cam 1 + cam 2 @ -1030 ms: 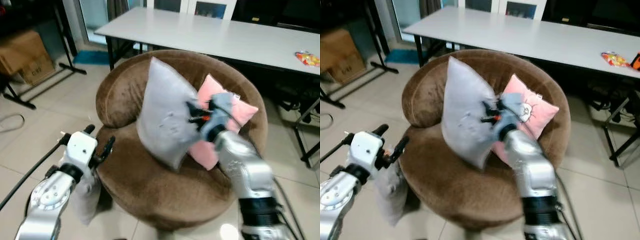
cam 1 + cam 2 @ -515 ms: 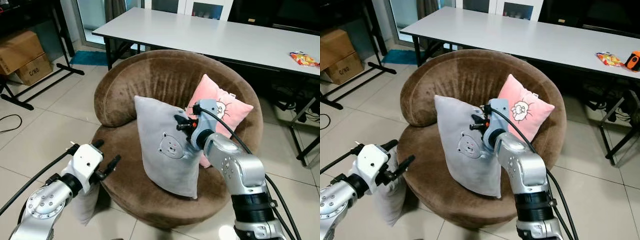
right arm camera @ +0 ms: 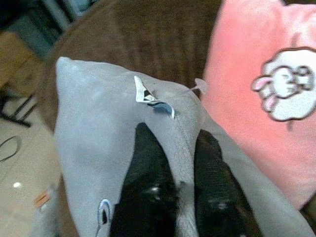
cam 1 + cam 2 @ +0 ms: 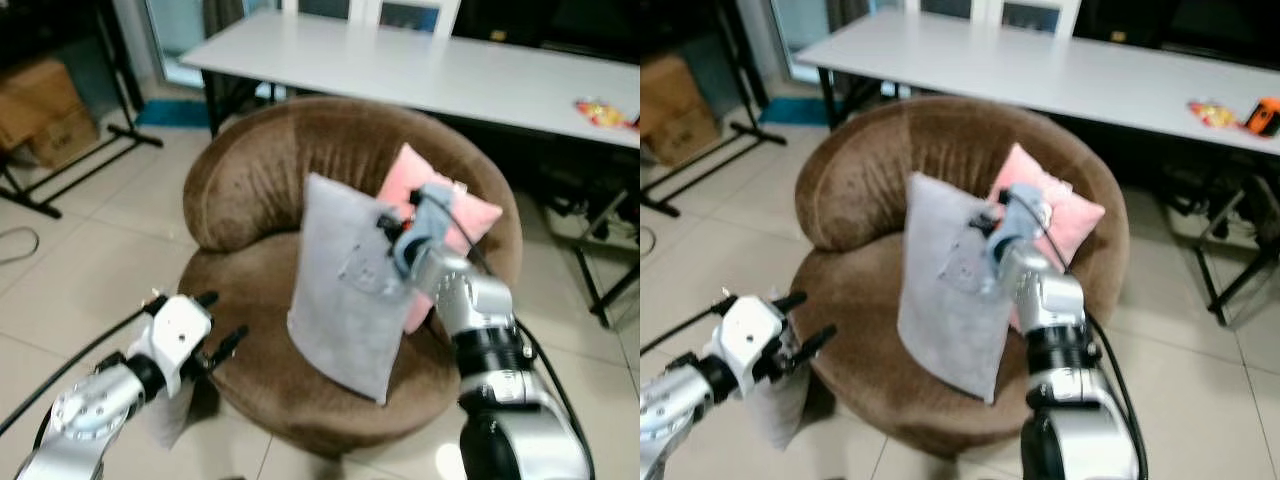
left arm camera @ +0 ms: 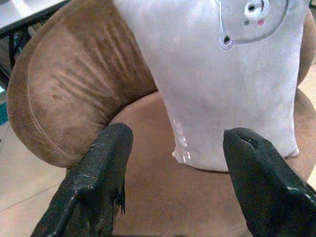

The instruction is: Move the pillow to the sofa from floor

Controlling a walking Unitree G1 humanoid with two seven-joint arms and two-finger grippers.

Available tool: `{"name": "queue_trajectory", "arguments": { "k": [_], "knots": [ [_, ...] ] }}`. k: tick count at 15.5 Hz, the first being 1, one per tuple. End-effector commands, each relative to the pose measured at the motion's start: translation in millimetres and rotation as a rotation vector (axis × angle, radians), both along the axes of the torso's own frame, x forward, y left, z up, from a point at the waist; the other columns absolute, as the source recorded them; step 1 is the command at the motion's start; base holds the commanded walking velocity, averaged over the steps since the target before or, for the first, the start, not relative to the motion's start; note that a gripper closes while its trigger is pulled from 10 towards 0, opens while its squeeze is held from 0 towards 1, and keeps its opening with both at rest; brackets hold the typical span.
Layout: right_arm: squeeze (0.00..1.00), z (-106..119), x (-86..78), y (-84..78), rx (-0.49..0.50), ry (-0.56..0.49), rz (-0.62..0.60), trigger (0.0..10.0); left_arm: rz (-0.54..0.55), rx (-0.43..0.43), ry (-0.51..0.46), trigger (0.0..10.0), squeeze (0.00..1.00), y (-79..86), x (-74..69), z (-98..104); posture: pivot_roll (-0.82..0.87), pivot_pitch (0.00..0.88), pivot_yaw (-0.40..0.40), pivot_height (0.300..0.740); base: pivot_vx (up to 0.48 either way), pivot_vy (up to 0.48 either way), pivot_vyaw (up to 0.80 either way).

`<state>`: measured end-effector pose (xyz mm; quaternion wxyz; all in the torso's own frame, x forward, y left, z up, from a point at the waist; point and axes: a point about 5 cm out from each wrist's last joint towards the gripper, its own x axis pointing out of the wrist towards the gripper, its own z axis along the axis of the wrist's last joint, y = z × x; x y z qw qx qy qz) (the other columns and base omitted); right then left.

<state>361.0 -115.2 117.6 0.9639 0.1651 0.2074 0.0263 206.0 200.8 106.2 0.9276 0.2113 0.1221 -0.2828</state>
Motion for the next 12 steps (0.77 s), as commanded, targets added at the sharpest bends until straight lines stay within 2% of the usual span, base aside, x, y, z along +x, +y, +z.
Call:
{"name": "queue_trajectory", "arguments": {
  "k": [1, 2, 4, 7, 9, 10, 11, 12],
  "knots": [
    [1.0, 2, 6.1, -5.2, -0.008, -0.018, -0.043, 10.0, -0.017, 0.007, -0.007, 10.0, 0.0, -1.2, 3.5, 3, -0.05, 0.0, -0.044, 0.74, 0.0, 0.0, 0.0],
    [1.0, 2, 10.1, -5.5, 0.001, -0.029, -0.045, 10.0, -0.019, 0.009, -0.009, 10.0, 0.0, -1.1, 4.7, 3, -0.05, 0.0, -0.044, 0.74, 0.0, 0.0, 0.0],
    [1.0, 6, 20.3, -9.4, -0.067, -0.061, -0.049, 10.0, -0.017, 0.014, -0.018, 10.0, 0.0, -0.4, 7.5, 5, -0.03, 0.0, -0.053, 0.74, 0.0, 0.0, 0.0],
    [1.0, 23, 32.6, -33.2, -0.163, -0.162, -0.175, 10.0, 0.04, -0.001, -0.047, 10.0, 0.0, 1.6, 9.3, 5, -0.04, 0.0, -0.055, 0.74, 0.0, 0.0, 0.0],
    [1.0, 28, 35.0, -43.6, -0.146, -0.185, -0.211, 10.0, 0.071, -0.011, -0.061, 10.0, 0.0, 0.9, 11.2, 4, -0.04, 0.0, -0.049, 0.74, 0.0, 0.0, 0.0],
    [0.0, 31, 36.0, -45.6, -0.138, -0.207, -0.189, 10.0, 0.092, -0.013, -0.076, 10.0, 0.0, 0.8, 13.3, 4, -0.05, 0.0, -0.044, 0.74, 0.0, 0.0, 0.0],
    [0.0, 34, 36.8, -46.8, -0.152, -0.233, -0.155, 10.0, 0.12, -0.016, -0.093, 10.0, 0.0, 0.7, 15.9, 5, -0.05, 0.0, -0.045, 0.74, 0.0, 0.0, 0.0],
    [0.0, 36, 33.6, -43.4, -0.172, -0.293, -0.05, 10.0, 0.18, -0.023, -0.112, 10.0, 0.0, 1.4, 18.5, 6, -0.05, 0.0, -0.049, 0.74, 0.0, 0.0, 0.0]
  ]
}}
